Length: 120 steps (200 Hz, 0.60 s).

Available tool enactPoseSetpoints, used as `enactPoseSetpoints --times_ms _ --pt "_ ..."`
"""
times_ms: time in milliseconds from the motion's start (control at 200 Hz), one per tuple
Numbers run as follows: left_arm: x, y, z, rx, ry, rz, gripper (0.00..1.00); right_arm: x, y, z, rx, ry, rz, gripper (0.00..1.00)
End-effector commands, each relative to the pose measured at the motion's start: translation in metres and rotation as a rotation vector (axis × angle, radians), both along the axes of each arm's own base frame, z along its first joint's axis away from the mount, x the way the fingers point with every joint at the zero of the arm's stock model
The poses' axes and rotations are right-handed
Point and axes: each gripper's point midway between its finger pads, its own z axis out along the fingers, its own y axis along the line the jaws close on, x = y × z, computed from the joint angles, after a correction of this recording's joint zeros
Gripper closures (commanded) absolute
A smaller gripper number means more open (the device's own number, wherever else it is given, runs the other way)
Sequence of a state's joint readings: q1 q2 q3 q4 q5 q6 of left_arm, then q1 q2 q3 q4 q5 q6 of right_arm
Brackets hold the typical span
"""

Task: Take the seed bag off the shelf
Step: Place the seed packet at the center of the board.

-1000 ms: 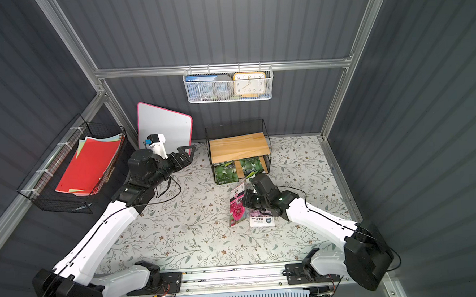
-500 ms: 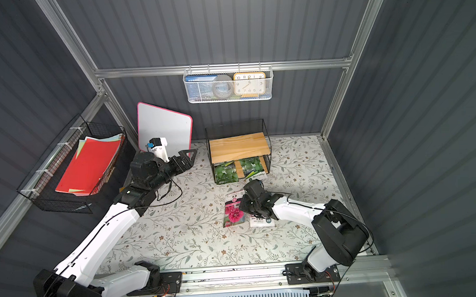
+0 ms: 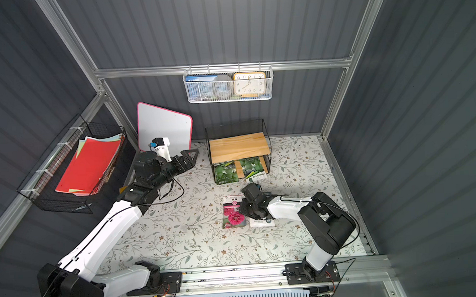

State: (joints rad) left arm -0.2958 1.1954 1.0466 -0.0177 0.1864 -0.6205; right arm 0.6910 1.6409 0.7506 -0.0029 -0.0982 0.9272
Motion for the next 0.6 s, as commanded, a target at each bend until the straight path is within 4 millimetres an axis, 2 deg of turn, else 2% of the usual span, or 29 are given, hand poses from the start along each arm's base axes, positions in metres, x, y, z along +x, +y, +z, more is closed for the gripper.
enactPoseSetpoints --times_ms 0,120,375,595 --pt "0.001 -0.002 0.000 0.002 -0.013 -0.013 0.00 -0.003 -0.005 -0.008 -0.029 0.008 -0.009 1.00" --pt "0.001 -0.002 -0.001 0.003 -0.010 -0.015 0.00 -0.005 -0.004 -0.014 -0.031 0.026 -0.008 1.00" --pt "0.000 -0.002 -0.003 0.007 -0.007 -0.014 0.00 -0.006 -0.002 -0.019 -0.025 0.045 -0.006 0.71" --pt "-0.002 0.000 -0.002 0.013 -0.008 -0.012 0.00 -0.005 -0.004 -0.010 -0.034 0.031 -0.005 0.67"
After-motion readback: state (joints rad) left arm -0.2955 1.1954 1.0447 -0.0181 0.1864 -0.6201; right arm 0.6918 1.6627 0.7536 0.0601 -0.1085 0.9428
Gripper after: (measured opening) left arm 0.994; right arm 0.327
